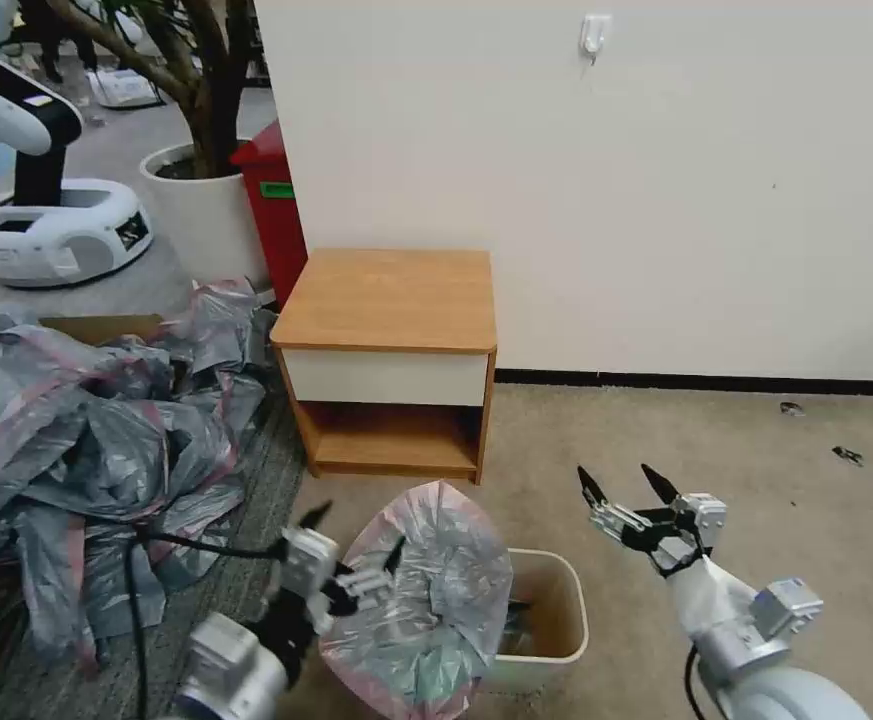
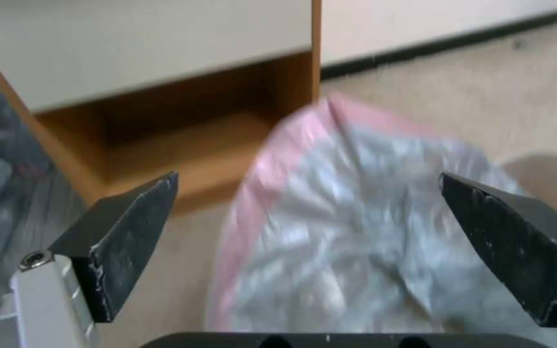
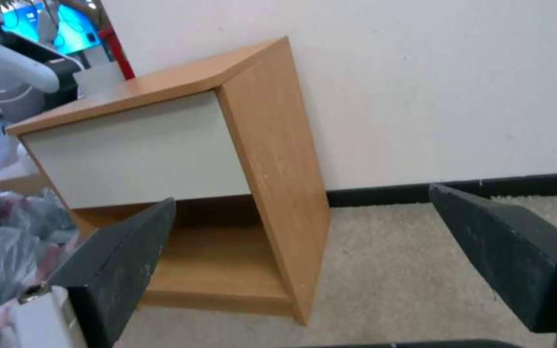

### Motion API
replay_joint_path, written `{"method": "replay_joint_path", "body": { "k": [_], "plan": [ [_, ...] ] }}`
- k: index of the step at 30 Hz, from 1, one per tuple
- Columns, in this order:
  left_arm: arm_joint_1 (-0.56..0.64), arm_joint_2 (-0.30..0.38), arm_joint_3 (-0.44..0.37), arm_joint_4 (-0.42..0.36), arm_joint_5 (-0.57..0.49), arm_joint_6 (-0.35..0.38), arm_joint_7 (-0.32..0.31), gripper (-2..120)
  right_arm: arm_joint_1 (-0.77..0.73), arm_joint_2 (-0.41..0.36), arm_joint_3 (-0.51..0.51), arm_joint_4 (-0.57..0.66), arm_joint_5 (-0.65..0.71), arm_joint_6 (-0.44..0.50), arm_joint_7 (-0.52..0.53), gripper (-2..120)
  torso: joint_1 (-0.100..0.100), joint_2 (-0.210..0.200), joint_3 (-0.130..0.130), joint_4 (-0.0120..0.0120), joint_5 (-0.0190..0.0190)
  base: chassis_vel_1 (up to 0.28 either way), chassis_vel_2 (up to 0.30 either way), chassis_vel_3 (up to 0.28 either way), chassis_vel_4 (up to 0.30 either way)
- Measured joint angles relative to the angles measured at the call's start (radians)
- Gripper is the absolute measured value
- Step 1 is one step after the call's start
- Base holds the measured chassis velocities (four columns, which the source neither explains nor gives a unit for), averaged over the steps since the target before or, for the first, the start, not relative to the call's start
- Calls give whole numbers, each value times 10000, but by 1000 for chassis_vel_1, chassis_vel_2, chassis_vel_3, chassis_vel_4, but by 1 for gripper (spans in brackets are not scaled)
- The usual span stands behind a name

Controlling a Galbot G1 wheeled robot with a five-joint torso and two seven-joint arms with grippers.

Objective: Pick up the garbage bag from the table and place it over the trash can.

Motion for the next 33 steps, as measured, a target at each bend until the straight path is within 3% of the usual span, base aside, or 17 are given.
{"method": "replay_joint_path", "body": {
  "k": [6, 9, 19, 33],
  "plan": [
    [-456, -82, 836, 452, 90, 905, -1004, 100, -238, 186, 111, 295, 128, -2, 180, 100, 0, 0, 0, 0, 0, 0, 0, 0, 0],
    [-906, -228, 1379, 759, -165, 1424, -1613, 90, -450, 186, 232, 482, 333, -26, 269, 100, 0, 0, 0, -1, -2, 0, 0, 0, 0],
    [-1638, -512, 2384, 1708, -533, 1543, -2445, 57, -774, 439, 447, 478, 451, -14, 486, 100, 0, 0, 0, -1, 0, 0, 0, 0, 0],
    [-2569, -782, 2998, 2716, -1146, 1916, -3275, 46, -668, 538, 222, 441, 781, 10, 1029, 100, 1, 0, 0, 0, 0, 0, 0, 0, 0]
  ]
}}
